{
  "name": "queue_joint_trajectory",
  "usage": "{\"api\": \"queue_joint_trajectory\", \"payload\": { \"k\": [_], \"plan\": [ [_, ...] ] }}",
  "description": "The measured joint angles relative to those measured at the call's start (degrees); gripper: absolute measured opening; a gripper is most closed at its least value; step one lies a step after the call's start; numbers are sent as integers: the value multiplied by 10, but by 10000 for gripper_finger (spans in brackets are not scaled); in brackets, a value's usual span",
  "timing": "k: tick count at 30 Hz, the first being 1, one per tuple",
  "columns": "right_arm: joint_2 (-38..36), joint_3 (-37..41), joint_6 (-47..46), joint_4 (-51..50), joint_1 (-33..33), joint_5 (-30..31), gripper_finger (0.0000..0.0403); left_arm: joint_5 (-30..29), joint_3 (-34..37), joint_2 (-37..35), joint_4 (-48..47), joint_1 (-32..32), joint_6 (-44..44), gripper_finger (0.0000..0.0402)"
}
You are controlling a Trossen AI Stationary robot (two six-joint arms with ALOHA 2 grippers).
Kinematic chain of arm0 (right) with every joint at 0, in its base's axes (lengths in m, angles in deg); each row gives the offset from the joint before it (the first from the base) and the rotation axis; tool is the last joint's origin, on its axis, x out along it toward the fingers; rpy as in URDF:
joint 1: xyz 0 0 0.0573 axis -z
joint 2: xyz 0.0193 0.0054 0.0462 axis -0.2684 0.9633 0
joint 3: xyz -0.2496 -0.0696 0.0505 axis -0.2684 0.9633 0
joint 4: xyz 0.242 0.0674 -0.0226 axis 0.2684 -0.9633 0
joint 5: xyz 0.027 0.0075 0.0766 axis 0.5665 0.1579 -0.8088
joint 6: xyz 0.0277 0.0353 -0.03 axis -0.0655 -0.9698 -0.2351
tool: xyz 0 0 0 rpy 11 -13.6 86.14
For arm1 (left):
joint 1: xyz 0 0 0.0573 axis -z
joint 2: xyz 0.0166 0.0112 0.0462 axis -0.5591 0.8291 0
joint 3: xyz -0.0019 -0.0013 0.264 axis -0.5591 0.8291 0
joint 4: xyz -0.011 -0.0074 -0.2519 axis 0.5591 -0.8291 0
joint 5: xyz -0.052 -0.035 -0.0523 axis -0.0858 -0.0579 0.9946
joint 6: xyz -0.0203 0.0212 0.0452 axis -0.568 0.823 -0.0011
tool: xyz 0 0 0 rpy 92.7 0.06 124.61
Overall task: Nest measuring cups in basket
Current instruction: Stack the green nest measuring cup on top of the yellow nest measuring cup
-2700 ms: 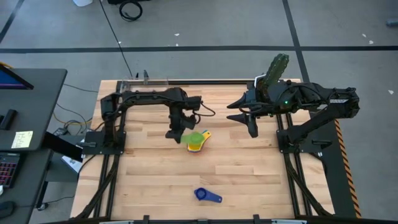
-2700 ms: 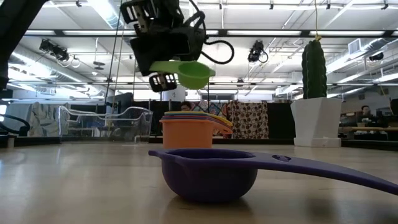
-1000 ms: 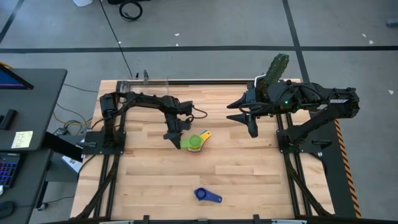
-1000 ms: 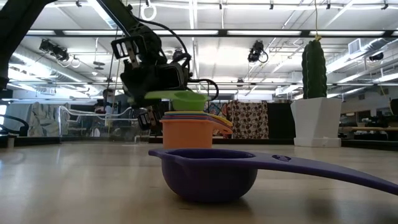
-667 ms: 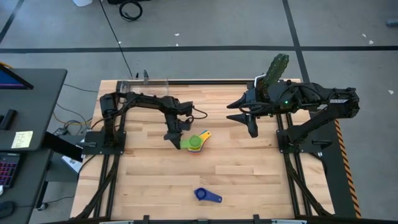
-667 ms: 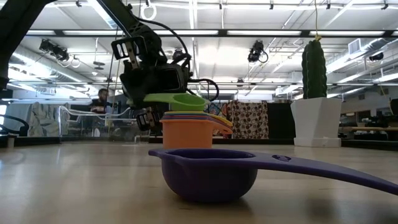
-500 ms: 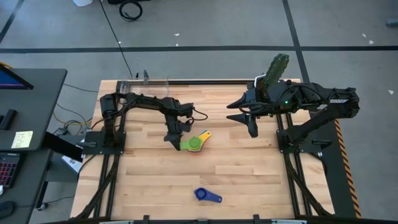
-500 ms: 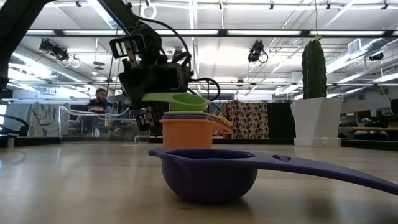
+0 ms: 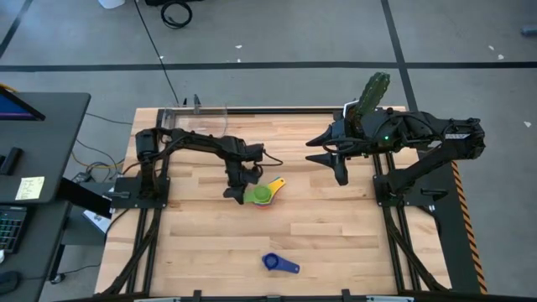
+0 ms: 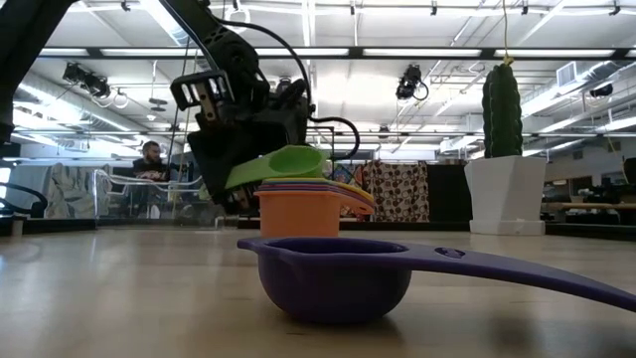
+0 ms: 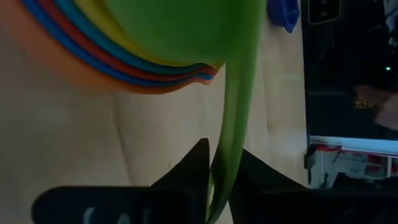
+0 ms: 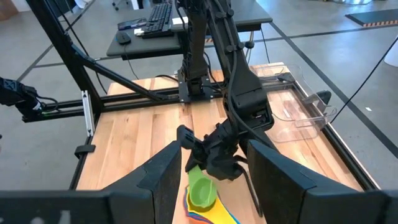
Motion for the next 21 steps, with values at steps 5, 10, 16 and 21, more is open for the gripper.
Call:
{"api": "queue_joint_trajectory", "payload": {
  "k": [5, 10, 16, 21],
  "plan": [
    [0, 0, 0, 0, 0, 0, 188, 6, 0, 0, -1, -1, -23, 53],
    [0, 0, 0, 0, 0, 0, 188, 51, 0, 0, -10, -3, -38, 54],
    [0, 0, 0, 0, 0, 0, 188, 81, -4, 0, -23, -2, -58, 56],
    [0, 0, 1, 0, 0, 0, 188, 82, -37, 0, -71, -4, -64, 57]
  ]
}}
